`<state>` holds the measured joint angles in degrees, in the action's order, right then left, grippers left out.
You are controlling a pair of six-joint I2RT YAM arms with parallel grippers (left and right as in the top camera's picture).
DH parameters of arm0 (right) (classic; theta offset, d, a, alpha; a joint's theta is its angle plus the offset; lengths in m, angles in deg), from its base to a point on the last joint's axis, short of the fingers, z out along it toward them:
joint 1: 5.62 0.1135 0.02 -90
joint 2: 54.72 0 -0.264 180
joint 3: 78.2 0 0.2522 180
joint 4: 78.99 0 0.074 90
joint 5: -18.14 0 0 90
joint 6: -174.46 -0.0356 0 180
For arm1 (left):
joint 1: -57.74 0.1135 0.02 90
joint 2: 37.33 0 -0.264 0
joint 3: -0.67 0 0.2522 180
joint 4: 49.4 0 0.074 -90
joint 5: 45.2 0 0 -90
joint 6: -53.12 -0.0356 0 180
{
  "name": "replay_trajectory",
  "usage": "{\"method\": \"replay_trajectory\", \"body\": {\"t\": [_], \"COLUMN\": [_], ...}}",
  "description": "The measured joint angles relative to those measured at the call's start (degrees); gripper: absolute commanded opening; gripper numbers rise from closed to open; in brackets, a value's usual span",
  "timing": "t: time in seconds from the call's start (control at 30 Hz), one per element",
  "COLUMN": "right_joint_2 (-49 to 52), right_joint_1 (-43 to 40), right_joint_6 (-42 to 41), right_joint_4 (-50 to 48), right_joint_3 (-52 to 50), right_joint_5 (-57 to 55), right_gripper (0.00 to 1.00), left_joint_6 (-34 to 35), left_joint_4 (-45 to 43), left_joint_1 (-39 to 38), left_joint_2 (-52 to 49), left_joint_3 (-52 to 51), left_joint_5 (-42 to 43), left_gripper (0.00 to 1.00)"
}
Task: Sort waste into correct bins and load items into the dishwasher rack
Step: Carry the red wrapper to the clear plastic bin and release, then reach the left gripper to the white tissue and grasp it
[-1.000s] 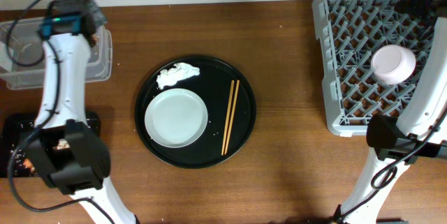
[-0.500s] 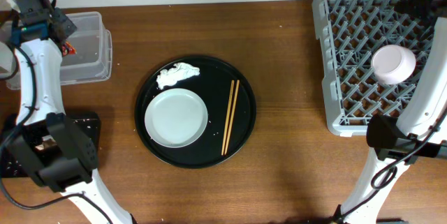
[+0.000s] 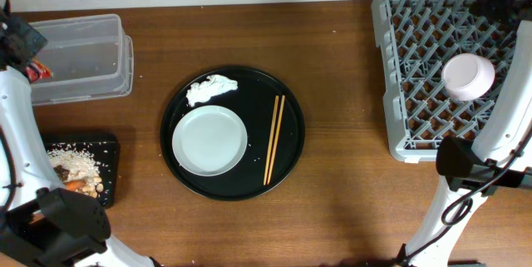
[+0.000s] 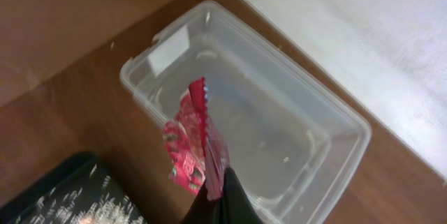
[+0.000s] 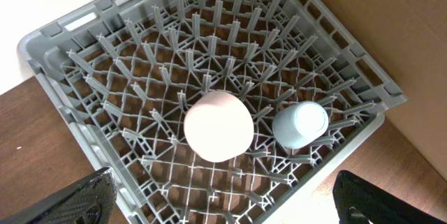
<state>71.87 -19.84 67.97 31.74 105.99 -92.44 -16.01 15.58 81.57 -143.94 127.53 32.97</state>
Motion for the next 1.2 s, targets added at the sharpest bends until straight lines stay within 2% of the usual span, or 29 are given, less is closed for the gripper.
{"method": "replay_trajectory", "body": {"t": [0.23,0.47,0.63,0.7,0.73,0.77,0.8,0.87,0.9,1.2], "right_joint_2": [0.0,0.0,0.0,0.0,0.0,0.0,0.0,0.0,0.0,0.0], "right_joint_1": [0.0,0.0,0.0,0.0,0.0,0.0,0.0,0.0,0.0,0.0], "right_joint_6": [0.0,0.0,0.0,0.0,0.0,0.0,0.0,0.0,0.0,0.0], "right_joint_4": [0.0,0.0,0.0,0.0,0.0,0.0,0.0,0.0,0.0,0.0], "right_joint_3": [0.0,0.0,0.0,0.0,0.0,0.0,0.0,0.0,0.0,0.0], "right_joint_5": [0.0,0.0,0.0,0.0,0.0,0.0,0.0,0.0,0.0,0.0], "right_gripper": [0.98,0.98,0.98,0.98,0.98,0.98,0.98,0.98,0.98,0.98], "left_joint_6": [0.0,0.2,0.2,0.2,0.3,0.3,0.7,0.7,0.7,-2.8], "left_joint_4": [1.6,-8.9,-10.7,-10.8,-10.7,-10.7,-10.6,-10.3,-10.3,-7.9], "left_joint_1": [0.1,0.1,0.1,0.1,0.1,0.1,0.1,0.1,0.1,-0.3], "left_joint_2": [-0.1,-1.0,-7.2,-10.6,-12.5,-13.8,-15.8,-17.2,-17.3,-14.7], "left_joint_3": [-0.1,0.0,0.0,0.0,0.0,-0.1,-0.1,-0.3,-0.4,-0.4], "left_joint_5": [0.8,6.4,8.1,8.5,8.7,8.7,8.9,9.1,9.1,11.3], "left_gripper": [0.0,0.0,0.01,0.1,0.2,0.4,0.66,0.94,0.99,0.99]}}
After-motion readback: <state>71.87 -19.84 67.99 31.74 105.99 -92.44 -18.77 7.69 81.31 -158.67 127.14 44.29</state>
